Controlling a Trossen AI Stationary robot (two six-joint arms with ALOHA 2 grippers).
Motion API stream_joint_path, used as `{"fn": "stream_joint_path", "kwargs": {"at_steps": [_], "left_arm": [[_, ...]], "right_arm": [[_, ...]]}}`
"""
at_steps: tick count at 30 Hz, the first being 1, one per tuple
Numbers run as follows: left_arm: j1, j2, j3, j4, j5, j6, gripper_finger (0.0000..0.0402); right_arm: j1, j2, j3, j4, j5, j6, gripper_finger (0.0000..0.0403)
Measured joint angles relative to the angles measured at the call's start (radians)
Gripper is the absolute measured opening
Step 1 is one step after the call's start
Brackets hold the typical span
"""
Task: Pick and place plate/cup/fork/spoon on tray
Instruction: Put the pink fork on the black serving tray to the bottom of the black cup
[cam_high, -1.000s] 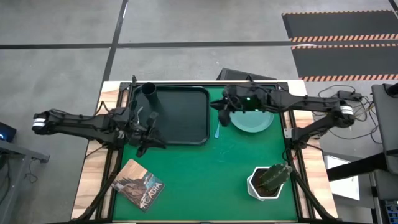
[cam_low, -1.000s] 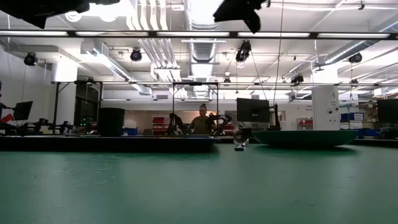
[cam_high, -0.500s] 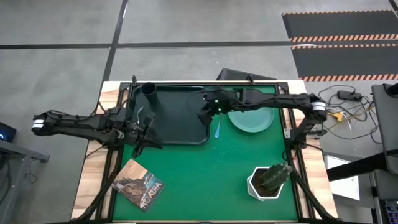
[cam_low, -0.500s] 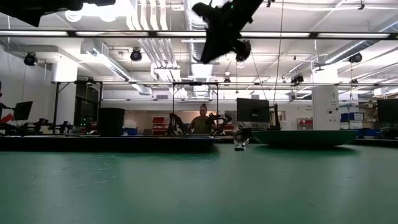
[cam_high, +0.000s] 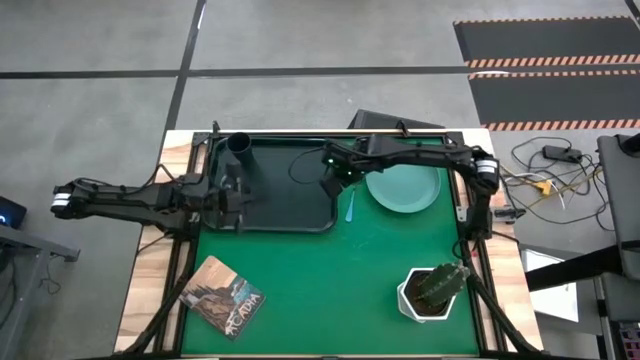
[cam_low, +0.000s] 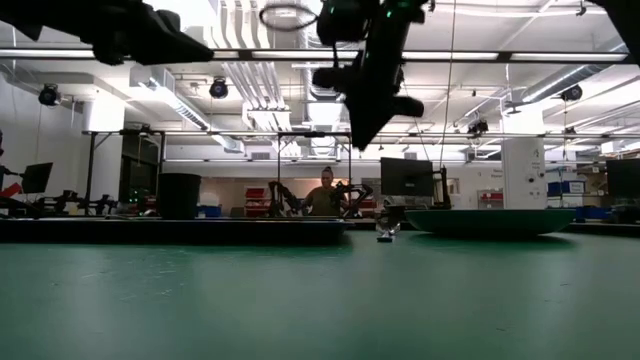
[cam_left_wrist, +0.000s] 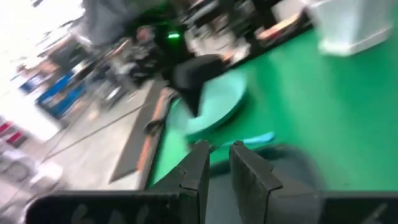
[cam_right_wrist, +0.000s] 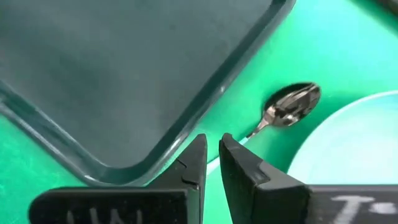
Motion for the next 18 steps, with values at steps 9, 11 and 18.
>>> {"fn": "stream_joint_path", "kwargs": {"at_steps": [9, 11, 18], "left_arm": [[0.0, 0.002, -0.001, -0.039, -0.072, -0.002, 0.0044], [0.0, 0.001, -0.001, -0.038, -0.102, -0.002, 0.0044], [0.0, -0.001, -0.001, -0.039, -0.3, -0.006, 0.0044]], "right_arm": [[-0.033, 0.057, -0.002, 0.0, -0.044, 0.056, 0.0103], [-0.034, 0.057, -0.003, 0.0, -0.042, 0.099, 0.0122], [-0.014, 0.056, -0.026, 0.005, 0.087, 0.199, 0.0144]]}}
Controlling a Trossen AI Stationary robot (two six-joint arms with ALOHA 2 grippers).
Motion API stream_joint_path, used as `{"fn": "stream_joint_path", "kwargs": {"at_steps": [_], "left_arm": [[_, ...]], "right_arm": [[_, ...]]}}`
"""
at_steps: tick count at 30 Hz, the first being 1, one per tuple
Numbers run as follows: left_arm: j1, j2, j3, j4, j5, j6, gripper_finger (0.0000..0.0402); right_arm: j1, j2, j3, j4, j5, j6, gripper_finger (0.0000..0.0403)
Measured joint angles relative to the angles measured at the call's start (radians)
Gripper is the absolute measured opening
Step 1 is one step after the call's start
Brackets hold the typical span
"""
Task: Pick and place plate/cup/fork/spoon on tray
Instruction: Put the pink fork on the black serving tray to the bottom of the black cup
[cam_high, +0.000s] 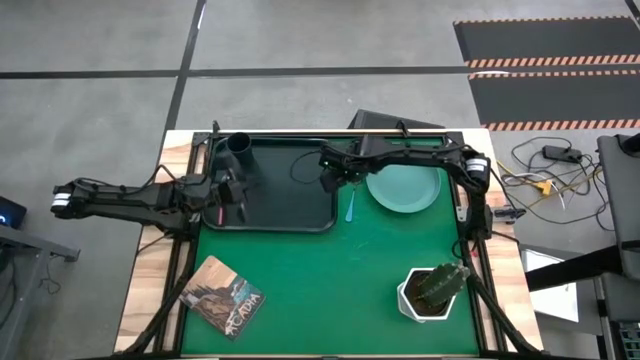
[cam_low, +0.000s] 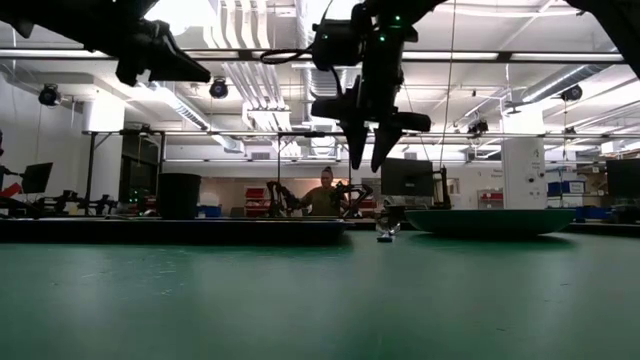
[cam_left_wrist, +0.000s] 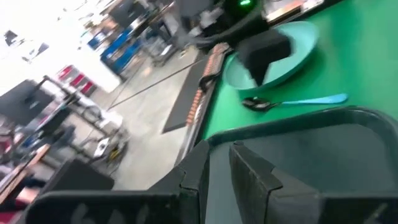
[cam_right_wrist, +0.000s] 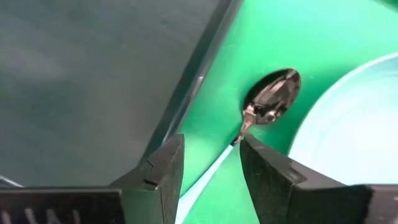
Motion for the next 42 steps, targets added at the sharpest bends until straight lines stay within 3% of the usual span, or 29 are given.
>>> {"fn": "stream_joint_path", "kwargs": {"at_steps": [8, 22, 36, 42], "left_arm": [[0.0, -0.003, 0.0, 0.001, -0.003, -0.012, 0.0044], [0.0, -0.047, 0.0, 0.002, -0.076, -0.01, 0.0044], [0.0, -0.137, 0.0, 0.002, -0.078, -0.009, 0.0044], [0.0, -0.137, 0.0, 0.001, -0.078, 0.008, 0.0044]], "right_arm": [[-0.005, 0.0, -0.073, 0.148, -0.008, 0.02, 0.0129], [-0.018, 0.0, -0.183, 0.16, -0.038, 0.124, 0.0127], [-0.022, 0.0, -0.277, 0.233, -0.053, 0.153, 0.0092], [-0.02, 0.0, -0.317, 0.259, -0.052, 0.157, 0.0103]]}}
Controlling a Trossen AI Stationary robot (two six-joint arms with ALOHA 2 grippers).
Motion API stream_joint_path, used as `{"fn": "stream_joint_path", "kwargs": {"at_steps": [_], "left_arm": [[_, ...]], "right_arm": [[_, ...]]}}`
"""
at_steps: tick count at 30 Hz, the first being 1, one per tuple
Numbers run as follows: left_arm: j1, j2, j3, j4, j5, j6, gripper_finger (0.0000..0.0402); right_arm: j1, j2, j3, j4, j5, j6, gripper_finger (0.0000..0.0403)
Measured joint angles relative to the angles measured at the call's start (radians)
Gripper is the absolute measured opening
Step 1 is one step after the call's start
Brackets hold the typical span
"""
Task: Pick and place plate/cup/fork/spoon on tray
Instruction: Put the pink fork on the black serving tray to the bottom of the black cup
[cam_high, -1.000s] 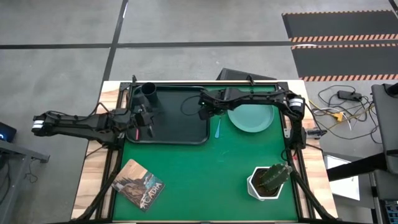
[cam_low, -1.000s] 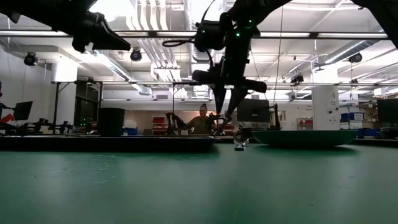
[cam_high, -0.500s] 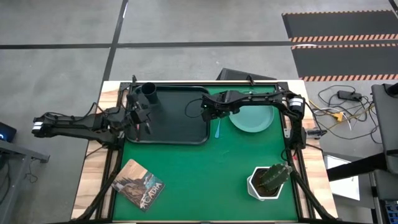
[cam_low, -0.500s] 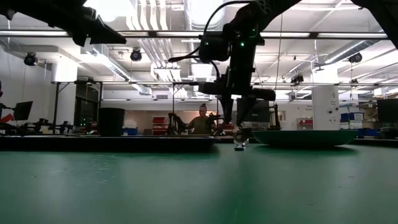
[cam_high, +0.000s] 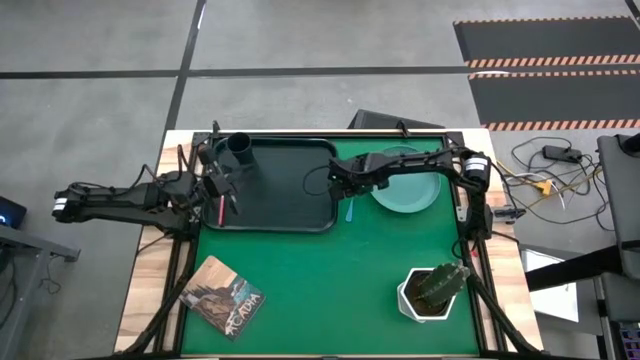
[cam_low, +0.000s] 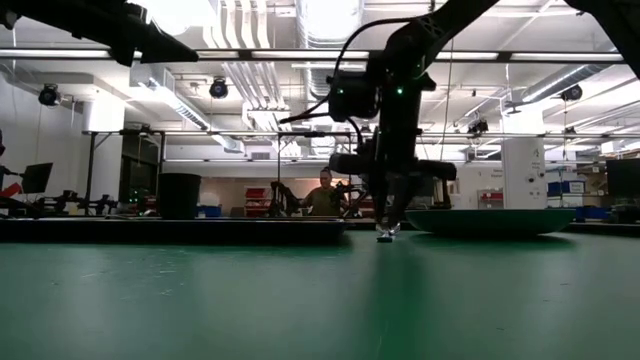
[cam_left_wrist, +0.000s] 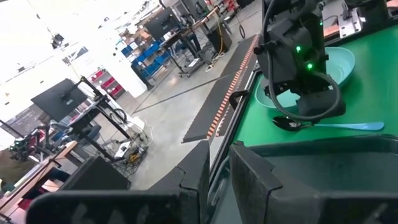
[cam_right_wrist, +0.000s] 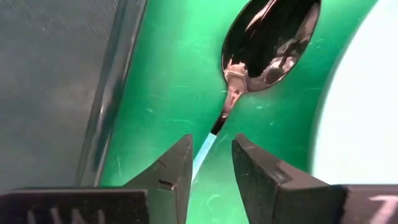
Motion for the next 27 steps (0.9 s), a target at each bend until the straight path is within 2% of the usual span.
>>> {"fn": "stream_joint_path", "kwargs": {"at_steps": [5, 10, 19, 24, 27], "left_arm": [[0.0, 0.003, 0.0, 0.001, 0.0, 0.003, 0.0044], [0.0, 0.003, 0.0, 0.001, 0.0, 0.004, 0.0044], [0.0, 0.003, 0.0, 0.001, 0.001, -0.003, 0.0044], [0.0, 0.027, 0.003, -0.001, -0.008, -0.139, 0.0044], [0.001, 0.083, 0.036, -0.021, -0.085, -0.272, 0.0044]], "right_arm": [[0.0, 0.0, -0.05, 0.127, -0.001, 0.0, 0.0136], [0.0, -0.002, -0.064, 0.141, 0.003, 0.0, 0.0163], [0.002, -0.005, 0.033, 0.095, -0.008, -0.066, 0.0167], [0.04, -0.057, 0.095, 0.045, 0.029, -0.179, 0.0165], [0.092, -0.117, 0.101, 0.05, 0.108, -0.251, 0.0164]]}}
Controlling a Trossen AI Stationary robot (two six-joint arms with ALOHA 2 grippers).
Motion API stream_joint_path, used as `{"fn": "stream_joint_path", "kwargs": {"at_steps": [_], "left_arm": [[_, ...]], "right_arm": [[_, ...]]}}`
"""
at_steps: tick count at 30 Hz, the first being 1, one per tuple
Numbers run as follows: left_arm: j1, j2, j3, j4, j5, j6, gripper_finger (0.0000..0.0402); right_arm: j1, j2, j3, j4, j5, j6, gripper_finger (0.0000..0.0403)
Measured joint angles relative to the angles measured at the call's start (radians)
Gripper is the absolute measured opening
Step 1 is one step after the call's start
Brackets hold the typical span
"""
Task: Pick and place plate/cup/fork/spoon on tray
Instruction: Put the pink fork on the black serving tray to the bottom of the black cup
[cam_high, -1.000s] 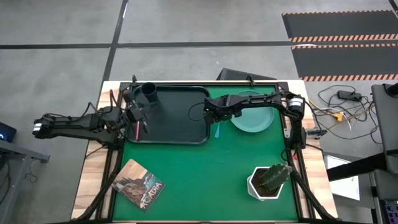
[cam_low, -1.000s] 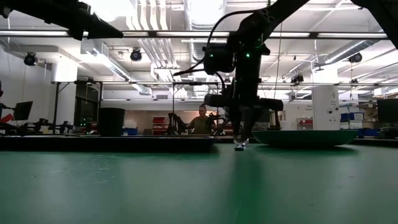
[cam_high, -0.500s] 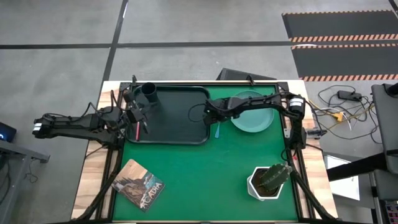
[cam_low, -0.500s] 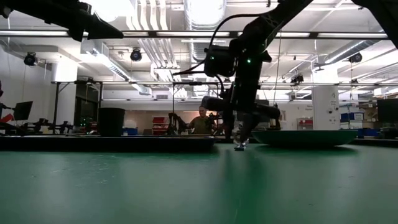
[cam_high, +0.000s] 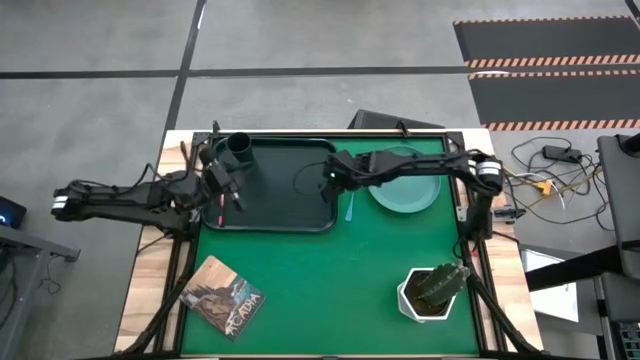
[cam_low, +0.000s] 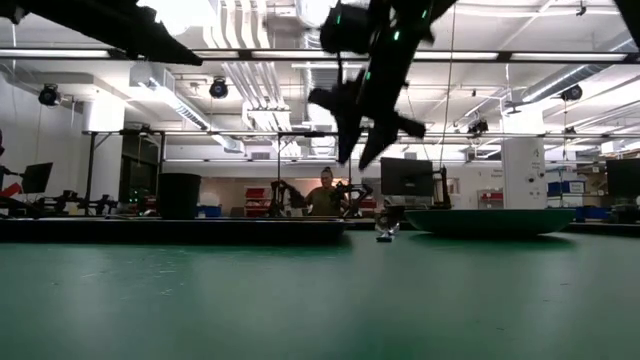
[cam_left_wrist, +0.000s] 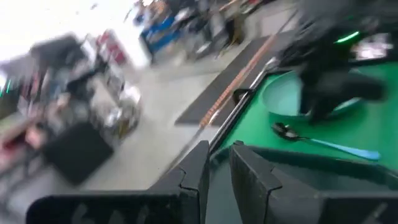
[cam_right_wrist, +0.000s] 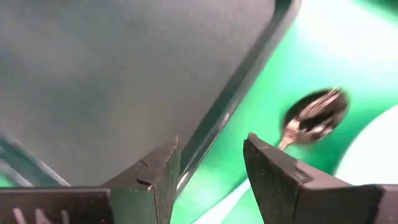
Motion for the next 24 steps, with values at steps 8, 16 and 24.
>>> {"fn": "stream_joint_path", "kwargs": {"at_steps": [8, 16, 24], "left_arm": [[0.039, 0.243, 0.178, -0.635, -0.068, -0.763, 0.001], [0.04, 0.473, 0.125, -0.973, 0.175, -1.391, 0.0009], [0.047, 0.606, 0.105, -0.977, 0.262, -1.534, 0.0057]], "right_arm": [[0.15, -0.173, -0.006, 0.004, 0.305, -0.187, 0.016], [0.197, -0.265, -0.006, 0.005, 0.34, -0.365, 0.0152], [0.199, -0.265, -0.009, 0.001, 0.339, -0.485, 0.0154]]}}
